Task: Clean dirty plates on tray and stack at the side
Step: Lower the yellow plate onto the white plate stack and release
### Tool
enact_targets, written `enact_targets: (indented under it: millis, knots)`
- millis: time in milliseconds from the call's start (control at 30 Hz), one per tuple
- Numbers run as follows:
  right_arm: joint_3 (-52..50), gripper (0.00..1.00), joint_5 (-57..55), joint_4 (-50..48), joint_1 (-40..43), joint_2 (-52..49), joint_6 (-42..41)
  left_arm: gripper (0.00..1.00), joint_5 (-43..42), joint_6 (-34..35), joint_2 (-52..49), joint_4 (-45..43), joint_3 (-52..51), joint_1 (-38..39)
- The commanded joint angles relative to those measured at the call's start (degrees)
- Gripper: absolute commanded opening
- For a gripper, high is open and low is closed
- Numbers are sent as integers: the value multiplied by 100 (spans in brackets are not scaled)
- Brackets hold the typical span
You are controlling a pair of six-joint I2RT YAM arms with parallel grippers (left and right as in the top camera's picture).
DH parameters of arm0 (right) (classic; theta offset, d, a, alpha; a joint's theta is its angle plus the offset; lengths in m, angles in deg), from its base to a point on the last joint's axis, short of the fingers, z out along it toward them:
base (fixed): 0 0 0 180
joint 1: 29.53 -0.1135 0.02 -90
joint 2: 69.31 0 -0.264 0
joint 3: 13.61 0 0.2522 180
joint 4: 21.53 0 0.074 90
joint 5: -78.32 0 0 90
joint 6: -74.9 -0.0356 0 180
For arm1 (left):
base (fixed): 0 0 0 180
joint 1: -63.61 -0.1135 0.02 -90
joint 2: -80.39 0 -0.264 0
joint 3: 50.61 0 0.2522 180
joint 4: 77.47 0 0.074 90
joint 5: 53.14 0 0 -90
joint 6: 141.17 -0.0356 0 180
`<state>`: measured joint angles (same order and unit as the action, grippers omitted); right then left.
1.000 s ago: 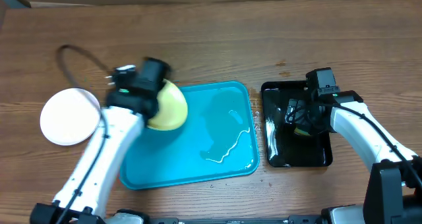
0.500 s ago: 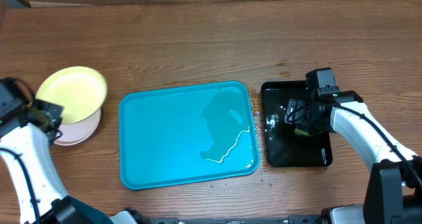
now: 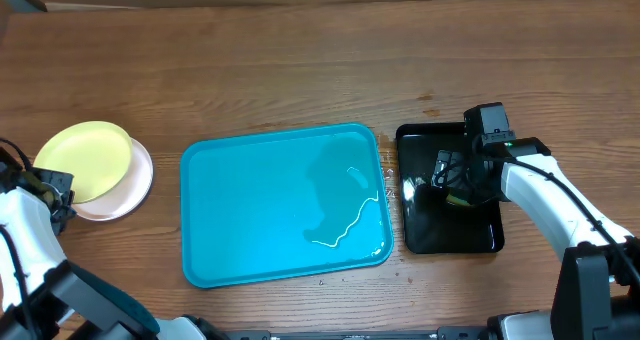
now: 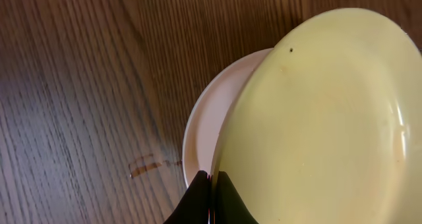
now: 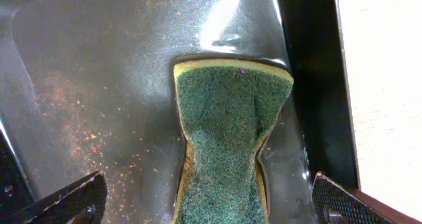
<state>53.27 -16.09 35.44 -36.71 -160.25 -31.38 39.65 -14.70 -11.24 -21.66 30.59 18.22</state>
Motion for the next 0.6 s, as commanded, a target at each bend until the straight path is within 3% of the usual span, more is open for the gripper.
enact_targets:
  millis: [0,33,67,200,233,367,500,567]
  knots:
    - [-28,100,22,-9,-4,11,2,4,22,-105,-96,-26,107,2]
    - [-28,100,22,-9,-4,11,2,7,-42,-149,-96,-26,107,7]
    - [-28,100,22,-9,-4,11,0,17,-164,-221,-94,-31,107,7]
    - [-28,100,22,-9,-4,11,0,94,-756,-466,-90,0,109,7]
    - [-28,100,22,-9,-4,11,0,100,-1014,-529,-85,11,109,7]
    - [-28,100,22,-9,-4,11,2,98,-2505,-863,-48,33,111,26]
    - [-28,100,22,-9,-4,11,2,81,-3724,-1357,-9,240,111,343]
    - [-28,100,22,-9,-4,11,2,81,-3801,-1558,-9,442,109,649]
